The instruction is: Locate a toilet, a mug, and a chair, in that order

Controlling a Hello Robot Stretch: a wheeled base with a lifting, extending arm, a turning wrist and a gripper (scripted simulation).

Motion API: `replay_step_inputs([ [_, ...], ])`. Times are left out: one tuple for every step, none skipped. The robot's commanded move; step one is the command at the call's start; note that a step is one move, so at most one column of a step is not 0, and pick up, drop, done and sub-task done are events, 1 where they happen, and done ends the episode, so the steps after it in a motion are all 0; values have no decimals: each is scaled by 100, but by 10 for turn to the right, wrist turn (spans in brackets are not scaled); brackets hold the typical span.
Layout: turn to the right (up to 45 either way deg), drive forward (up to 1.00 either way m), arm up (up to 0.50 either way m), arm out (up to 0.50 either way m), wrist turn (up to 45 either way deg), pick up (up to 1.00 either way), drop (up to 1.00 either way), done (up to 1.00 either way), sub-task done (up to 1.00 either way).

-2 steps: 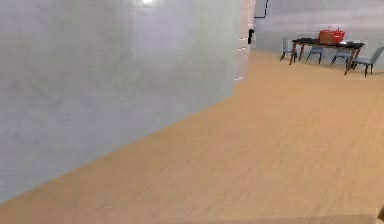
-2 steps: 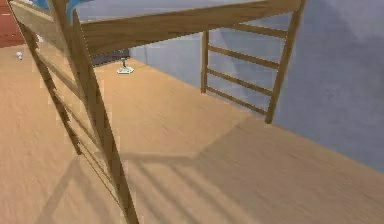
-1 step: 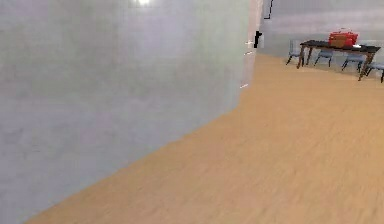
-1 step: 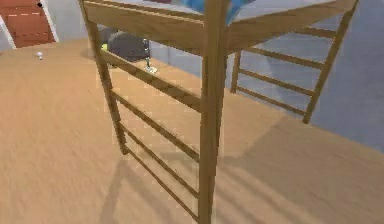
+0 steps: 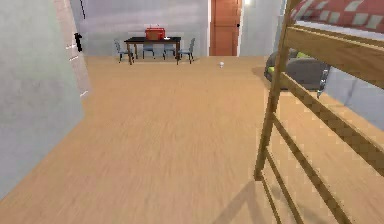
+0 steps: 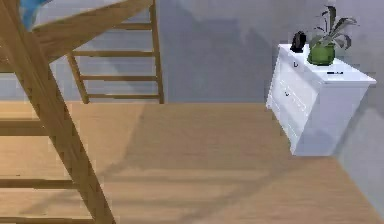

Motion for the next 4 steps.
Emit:
replay_step_inputs([
  [0,100,0,0,0,0,0,0,0],
  [0,85,0,0,0,0,0,0,0],
  [60,0,0,0,0,0,0,0,0],
  [0,100,0,0,0,0,0,0,0],
])
